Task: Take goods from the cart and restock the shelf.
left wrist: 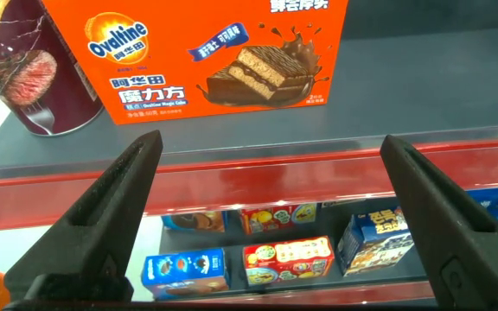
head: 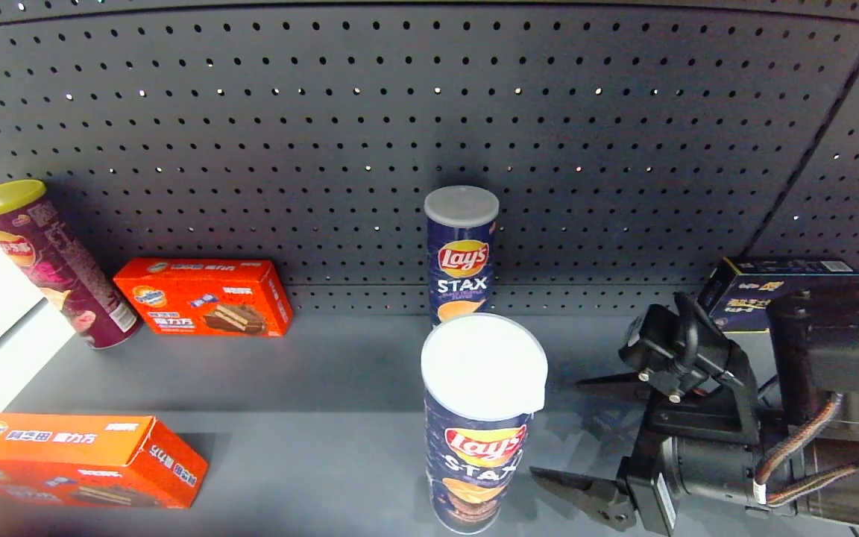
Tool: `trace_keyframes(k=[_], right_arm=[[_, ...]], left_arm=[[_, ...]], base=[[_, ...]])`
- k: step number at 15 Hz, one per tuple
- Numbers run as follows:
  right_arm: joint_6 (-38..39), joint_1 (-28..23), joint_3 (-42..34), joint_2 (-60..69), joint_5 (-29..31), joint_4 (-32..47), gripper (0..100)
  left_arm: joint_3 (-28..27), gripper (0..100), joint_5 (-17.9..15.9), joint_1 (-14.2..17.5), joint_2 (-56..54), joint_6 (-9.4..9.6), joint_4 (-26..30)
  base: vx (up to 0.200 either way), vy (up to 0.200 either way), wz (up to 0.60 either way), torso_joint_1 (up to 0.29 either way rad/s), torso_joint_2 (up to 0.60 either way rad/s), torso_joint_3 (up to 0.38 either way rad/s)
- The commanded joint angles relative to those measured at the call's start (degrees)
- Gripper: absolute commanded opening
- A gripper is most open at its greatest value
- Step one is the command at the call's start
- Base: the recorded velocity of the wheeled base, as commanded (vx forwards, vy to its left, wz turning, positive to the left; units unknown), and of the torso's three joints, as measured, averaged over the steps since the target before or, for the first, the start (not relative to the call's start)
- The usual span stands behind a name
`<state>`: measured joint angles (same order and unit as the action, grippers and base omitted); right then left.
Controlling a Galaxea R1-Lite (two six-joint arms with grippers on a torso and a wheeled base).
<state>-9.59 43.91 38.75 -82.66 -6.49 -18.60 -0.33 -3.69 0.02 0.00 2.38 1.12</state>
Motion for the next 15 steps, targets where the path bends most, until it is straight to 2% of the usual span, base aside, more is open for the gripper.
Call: trace_keyframes(k=[1, 15], right_arm=[[-0.07, 0.03, -0.26, 0.84, -0.02, -0.03, 100], [-0.07, 1.62, 2.55, -2.68, -0.11, -0.12, 100]], left_arm=[[-0.02, 100, 0.0, 0.06, 0.09, 0.08, 0.02], [-0.02, 100, 0.0, 0.06, 0.09, 0.0, 0.02]], base=[[0.0, 0.0, 0.0, 0.0, 0.0, 0.0], [0.0, 0.0, 0.0, 0.0, 0.0, 0.0]])
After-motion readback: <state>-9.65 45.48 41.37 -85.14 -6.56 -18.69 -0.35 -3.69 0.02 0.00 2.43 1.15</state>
